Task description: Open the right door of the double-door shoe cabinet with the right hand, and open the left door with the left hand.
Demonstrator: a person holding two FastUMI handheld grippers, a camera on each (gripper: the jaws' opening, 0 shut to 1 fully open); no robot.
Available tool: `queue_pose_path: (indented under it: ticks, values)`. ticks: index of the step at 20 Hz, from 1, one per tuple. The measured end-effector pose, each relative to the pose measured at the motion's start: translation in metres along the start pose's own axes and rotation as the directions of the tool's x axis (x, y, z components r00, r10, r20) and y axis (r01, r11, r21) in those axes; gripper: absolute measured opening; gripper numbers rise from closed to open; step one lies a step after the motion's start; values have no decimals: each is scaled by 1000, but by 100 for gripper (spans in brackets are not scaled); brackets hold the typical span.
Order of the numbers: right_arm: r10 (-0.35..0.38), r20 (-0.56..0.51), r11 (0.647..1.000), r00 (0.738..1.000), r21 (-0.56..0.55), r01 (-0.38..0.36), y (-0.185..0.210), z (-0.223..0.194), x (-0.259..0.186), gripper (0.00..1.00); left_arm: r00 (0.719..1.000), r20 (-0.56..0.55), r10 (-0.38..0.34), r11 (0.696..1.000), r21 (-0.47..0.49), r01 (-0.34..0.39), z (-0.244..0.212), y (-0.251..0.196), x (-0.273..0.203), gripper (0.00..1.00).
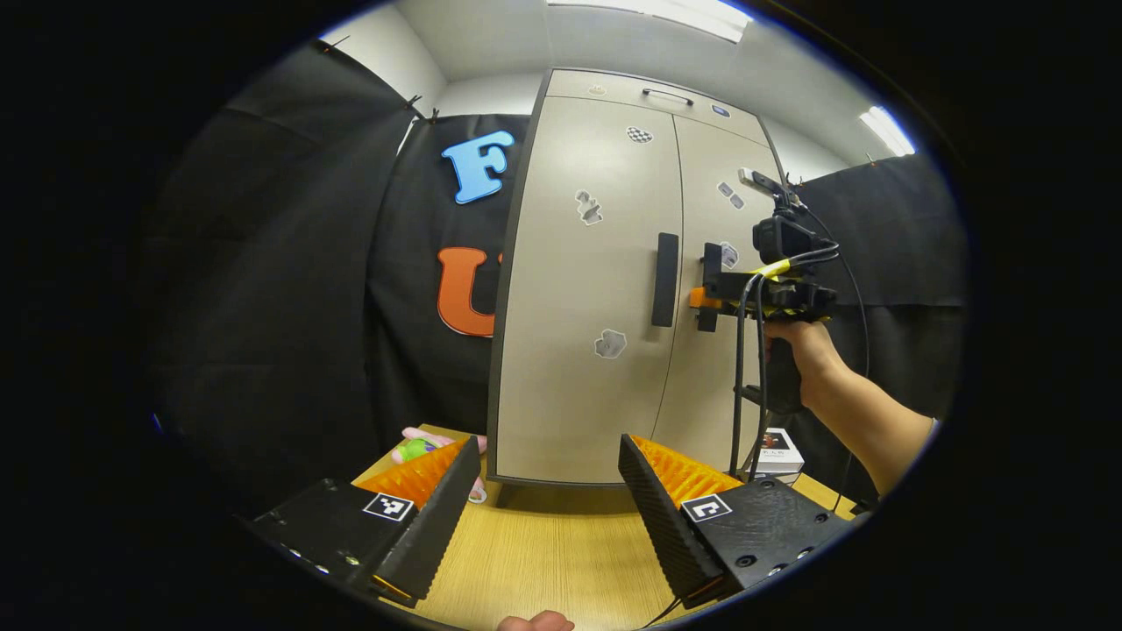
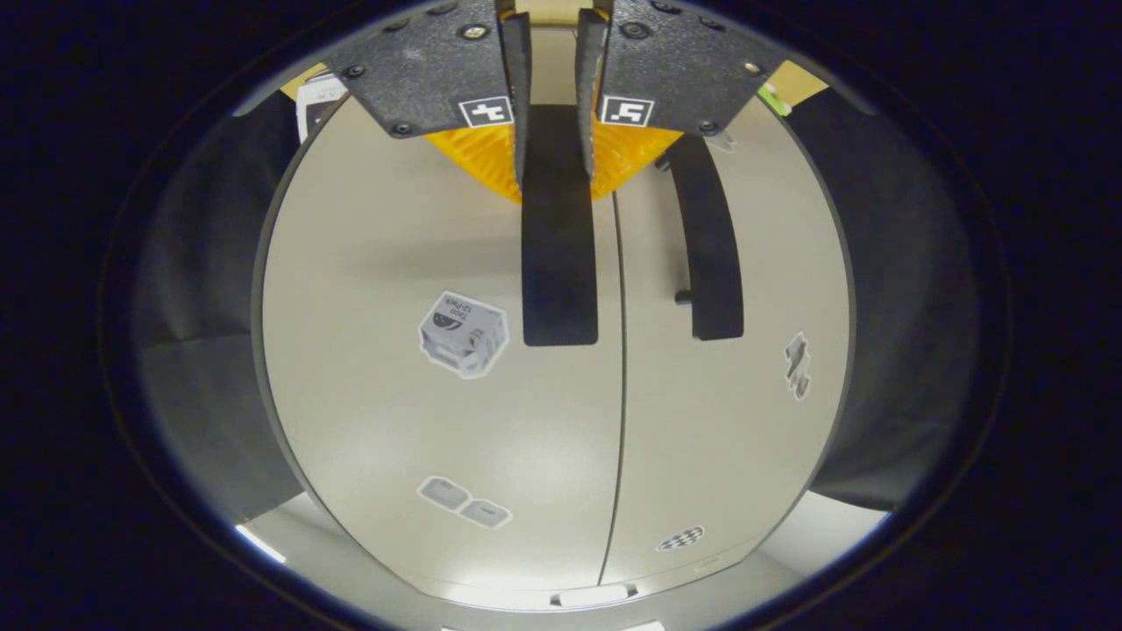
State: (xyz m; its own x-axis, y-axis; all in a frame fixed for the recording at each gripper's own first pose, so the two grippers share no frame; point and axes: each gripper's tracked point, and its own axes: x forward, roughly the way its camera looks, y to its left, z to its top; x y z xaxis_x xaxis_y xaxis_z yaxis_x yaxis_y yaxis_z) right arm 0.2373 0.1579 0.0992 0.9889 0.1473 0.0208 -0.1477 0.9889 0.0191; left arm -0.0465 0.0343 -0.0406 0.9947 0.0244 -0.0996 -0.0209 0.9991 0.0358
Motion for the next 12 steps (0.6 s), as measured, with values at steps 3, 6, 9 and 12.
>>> queue_pose_path:
  ticks: [3,6,9,12]
  values:
    - [12,-6,1000,1000,3,-12,0,-1,-2,22,1000,3,-1,1000,2,1,0,1,0,95]
    - [34,-13,999,999,-7,-34,1,-2,-9,22,1000,8,3,1000,2,-3,2,2,0,95]
    - [67,-31,998,997,-1,-67,0,-3,-23,22,1000,19,8,1000,2,-8,3,1,-4,95]
    - [87,-28,996,996,6,-87,-5,-4,-45,20,1000,25,6,1000,8,-7,5,-2,-10,95]
